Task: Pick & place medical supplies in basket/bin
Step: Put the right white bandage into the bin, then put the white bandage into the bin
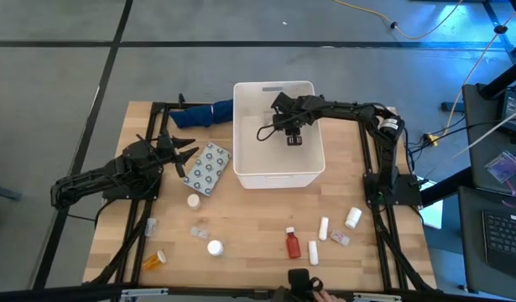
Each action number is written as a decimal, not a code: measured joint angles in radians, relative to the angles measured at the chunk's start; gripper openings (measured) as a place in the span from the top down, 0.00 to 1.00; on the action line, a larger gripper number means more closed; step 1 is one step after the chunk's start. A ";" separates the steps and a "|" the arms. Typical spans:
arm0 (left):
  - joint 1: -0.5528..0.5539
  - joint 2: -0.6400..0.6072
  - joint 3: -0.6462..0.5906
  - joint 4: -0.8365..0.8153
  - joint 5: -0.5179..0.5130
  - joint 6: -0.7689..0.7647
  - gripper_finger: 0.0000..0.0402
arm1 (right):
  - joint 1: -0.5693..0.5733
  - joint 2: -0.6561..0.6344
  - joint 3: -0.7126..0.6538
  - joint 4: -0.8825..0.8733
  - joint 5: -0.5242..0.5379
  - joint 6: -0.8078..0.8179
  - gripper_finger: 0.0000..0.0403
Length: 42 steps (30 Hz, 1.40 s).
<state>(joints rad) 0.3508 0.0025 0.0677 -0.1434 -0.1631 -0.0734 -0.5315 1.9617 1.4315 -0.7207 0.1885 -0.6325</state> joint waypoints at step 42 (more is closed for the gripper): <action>0.000 0.000 0.000 -0.003 0.000 -0.002 0.60 | 0.259 0.000 0.900 -0.455 -0.382 0.454 0.26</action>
<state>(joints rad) 0.3506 0.0025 0.0681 -0.1460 -0.1631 -0.0750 -0.2725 1.9617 2.3310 -1.1761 -0.1939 -0.1787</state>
